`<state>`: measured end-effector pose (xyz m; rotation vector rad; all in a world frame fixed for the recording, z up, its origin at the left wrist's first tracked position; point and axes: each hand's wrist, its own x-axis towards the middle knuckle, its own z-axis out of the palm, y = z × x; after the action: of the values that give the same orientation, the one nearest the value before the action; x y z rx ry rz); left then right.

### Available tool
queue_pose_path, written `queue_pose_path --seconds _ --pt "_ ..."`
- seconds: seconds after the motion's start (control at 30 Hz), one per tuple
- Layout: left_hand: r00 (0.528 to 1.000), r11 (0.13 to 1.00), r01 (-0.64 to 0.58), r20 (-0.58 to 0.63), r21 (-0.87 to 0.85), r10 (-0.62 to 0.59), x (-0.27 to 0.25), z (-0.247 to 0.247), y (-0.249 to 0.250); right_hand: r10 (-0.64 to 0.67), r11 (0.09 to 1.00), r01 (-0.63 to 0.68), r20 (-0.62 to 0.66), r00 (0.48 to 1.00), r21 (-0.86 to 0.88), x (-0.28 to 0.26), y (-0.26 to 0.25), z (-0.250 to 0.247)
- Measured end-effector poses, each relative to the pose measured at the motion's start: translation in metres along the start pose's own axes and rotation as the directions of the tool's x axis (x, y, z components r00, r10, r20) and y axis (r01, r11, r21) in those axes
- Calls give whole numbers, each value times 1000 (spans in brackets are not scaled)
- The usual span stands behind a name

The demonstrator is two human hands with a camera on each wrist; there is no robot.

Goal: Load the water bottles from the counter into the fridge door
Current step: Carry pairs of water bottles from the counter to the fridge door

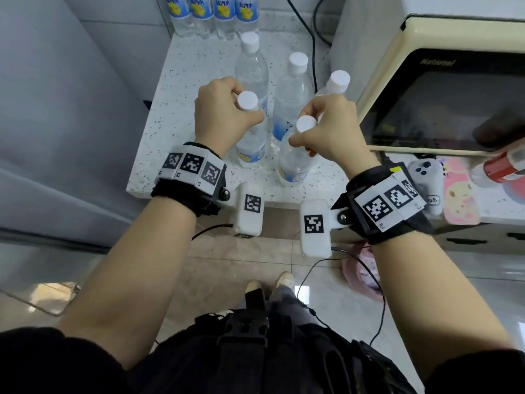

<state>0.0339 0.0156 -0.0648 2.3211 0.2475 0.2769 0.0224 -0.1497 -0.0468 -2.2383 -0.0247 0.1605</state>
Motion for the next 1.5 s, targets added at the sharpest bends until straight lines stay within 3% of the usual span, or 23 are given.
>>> queue_pose_path --seconds 0.23,0.47,0.63,0.73,0.93,1.1,1.23,1.5 --pt "998 997 -37 -47 -70 34 -38 -17 7 23 999 -21 -87 996 27 -36 -1 5" --pt "998 998 -33 -58 -56 30 -111 -43 13 -14 1000 14 -31 999 27 -95 -6 11" --pt "975 999 -12 -224 -44 2 -182 -67 5 -106 993 107 -29 994 47 -156 -6 22" --pt "952 998 1 -304 -60 -19 -223 -88 -3 -169 985 167 38 985 49 -190 -15 31" --pt "940 997 58 -334 -54 -73 -284 -139 -26 -246 968 230 209 946 99 -243 -47 63" --pt "906 995 90 -410 -53 -104 -321 -186 -61 -292 956 270 274 916 118 -282 -82 102" --pt "897 997 55 -437 -47 -70 -340 -232 -92 -321 945 296 220 921 139 -310 -117 137" --pt "902 991 -115 -425 -75 73 -341 -318 -151 -301 911 316 -97 949 266 -347 -187 197"
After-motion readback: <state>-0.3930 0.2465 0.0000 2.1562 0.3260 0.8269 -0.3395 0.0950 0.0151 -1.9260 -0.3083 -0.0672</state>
